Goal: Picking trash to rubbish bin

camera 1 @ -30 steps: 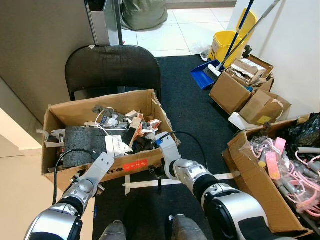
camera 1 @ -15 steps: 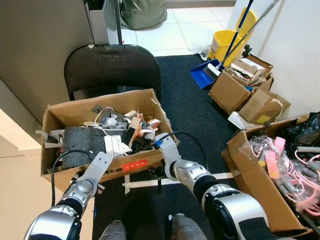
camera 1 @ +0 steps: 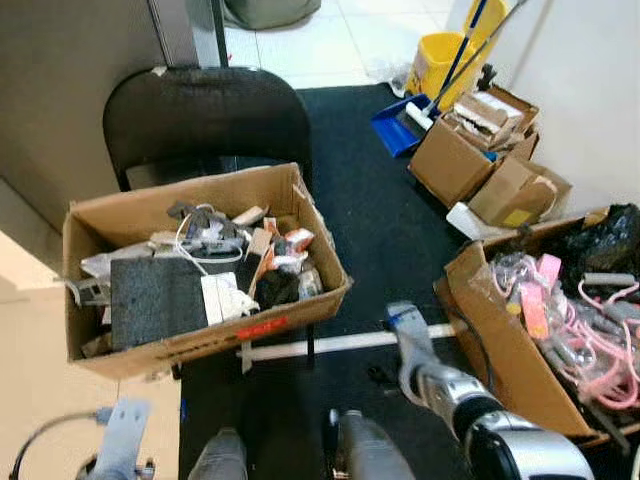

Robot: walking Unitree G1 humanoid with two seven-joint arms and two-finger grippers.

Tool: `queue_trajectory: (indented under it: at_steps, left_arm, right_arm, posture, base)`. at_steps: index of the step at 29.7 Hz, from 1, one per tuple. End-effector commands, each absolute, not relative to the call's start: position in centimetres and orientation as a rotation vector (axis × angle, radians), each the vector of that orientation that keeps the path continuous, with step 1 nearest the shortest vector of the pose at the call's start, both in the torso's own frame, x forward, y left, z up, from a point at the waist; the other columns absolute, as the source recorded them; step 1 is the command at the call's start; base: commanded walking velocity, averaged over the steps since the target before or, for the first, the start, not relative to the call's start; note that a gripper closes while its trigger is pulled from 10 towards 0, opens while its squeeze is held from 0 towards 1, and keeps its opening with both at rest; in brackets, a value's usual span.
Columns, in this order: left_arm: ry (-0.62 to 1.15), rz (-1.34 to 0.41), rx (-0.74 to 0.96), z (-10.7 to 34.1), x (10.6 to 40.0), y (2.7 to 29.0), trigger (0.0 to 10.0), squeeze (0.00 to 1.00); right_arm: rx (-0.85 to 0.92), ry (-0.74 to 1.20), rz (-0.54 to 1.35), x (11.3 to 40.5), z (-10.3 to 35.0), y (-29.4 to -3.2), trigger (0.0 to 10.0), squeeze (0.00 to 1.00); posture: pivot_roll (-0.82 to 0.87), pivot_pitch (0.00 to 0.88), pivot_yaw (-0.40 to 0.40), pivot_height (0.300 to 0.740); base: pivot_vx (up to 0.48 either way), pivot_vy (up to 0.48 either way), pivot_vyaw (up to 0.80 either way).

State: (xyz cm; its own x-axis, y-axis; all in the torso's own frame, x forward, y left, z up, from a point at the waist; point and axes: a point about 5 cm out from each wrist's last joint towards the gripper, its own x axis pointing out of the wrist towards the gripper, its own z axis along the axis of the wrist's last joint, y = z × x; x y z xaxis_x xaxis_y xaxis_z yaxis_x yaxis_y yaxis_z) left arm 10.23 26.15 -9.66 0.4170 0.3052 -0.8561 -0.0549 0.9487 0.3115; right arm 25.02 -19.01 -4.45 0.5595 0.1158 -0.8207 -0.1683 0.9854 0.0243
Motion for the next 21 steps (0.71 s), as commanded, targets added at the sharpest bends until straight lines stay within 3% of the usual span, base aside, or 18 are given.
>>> queue_trajectory:
  at_steps: [1,6,10,15,21]
  left_arm:
    - [1.213,0.244,0.220,-10.6,7.1,25.4,10.0,0.00]
    - [1.313,0.225,0.215,-11.4,2.7,24.2,10.0,0.00]
    - [1.311,0.241,0.210,-11.4,2.4,24.3,10.0,0.00]
    - [1.231,0.243,0.235,-10.9,5.4,25.0,10.0,0.00]
    - [1.126,0.211,0.282,-10.0,10.2,25.1,10.0,0.00]
  right_arm:
    - [-0.071,1.020,0.128,23.2,-5.5,-20.3,10.0,0.00]
    - [-0.165,1.175,0.084,18.5,-7.7,-22.8,10.0,0.00]
    - [-0.210,1.216,0.106,17.2,-8.2,-23.2,10.0,0.00]
    - [-0.214,1.189,0.130,18.4,-7.8,-22.3,10.0,0.00]
    - [-0.188,1.079,0.182,21.8,-6.6,-18.9,10.0,0.00]
  posture:
    - [0.03,0.321,-0.071,0.740]
    - [0.04,0.354,-0.100,0.740]
    - [0.05,0.341,-0.106,0.740]
    - [0.11,0.251,-0.101,0.740]
    - [0.15,0.113,-0.092,0.740]
  base:
    - [0.000,0.000,0.00]
    - [0.000,0.000,0.00]
    - [0.000,0.000,0.00]
    - [0.000,0.000,0.00]
    - [0.000,0.000,0.00]
